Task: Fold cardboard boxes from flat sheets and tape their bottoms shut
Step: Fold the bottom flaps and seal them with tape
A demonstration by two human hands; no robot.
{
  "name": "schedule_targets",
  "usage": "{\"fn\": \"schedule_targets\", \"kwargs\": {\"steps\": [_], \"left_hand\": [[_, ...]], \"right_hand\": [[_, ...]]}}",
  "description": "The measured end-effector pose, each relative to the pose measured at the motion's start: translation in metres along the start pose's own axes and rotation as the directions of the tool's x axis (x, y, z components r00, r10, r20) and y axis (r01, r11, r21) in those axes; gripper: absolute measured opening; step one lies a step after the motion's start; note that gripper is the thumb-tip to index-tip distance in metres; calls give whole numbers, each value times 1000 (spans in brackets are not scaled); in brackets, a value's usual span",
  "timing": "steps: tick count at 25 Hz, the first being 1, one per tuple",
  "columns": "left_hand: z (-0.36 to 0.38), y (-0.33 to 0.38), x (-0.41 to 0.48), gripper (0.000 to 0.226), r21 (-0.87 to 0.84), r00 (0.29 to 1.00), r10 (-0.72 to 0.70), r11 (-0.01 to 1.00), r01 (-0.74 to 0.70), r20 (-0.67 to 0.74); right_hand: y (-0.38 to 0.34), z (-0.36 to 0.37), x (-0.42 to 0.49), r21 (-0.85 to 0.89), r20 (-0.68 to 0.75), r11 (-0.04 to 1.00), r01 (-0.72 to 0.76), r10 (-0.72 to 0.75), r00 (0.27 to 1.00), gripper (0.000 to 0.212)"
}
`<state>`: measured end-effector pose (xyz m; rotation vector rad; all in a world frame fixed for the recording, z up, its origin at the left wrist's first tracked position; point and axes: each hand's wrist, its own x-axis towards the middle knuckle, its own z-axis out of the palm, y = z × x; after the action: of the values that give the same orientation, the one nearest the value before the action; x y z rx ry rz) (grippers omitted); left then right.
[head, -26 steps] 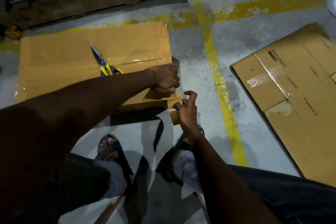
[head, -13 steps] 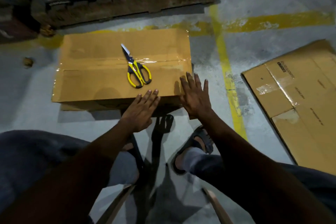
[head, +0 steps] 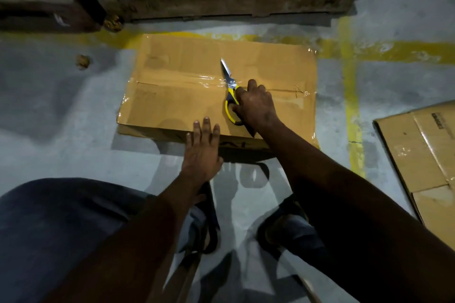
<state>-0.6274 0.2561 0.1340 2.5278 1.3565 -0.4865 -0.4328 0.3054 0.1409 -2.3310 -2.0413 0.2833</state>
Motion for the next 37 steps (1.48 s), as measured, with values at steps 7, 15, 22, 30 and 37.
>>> {"fn": "schedule_targets", "kwargs": {"steps": [7,15,22,30,37], "left_hand": [[19,68,-12,73,-222,969,167,953,-205,-180],[13,200,-13,30,-946,976,-153,262,193,157],[45,234,11,29,-883,972,-130,408,232,195],[43,223,4,36,-844,889,-282,306,440,361],[34,240,-8,30,-946,966,-250,289,145,71]], "right_hand": [[72,-15,-31,-1,103,995,-103,103,989,51],[188,-14,-83,250,-64,968,-29,46,997,48],[197,-3,-81,201,-38,980,-18,27,999,48],[199,-1,-69,345,-25,936,-68,82,996,41],[265,-3,-131,585,230,782,-214,92,969,16]]}}
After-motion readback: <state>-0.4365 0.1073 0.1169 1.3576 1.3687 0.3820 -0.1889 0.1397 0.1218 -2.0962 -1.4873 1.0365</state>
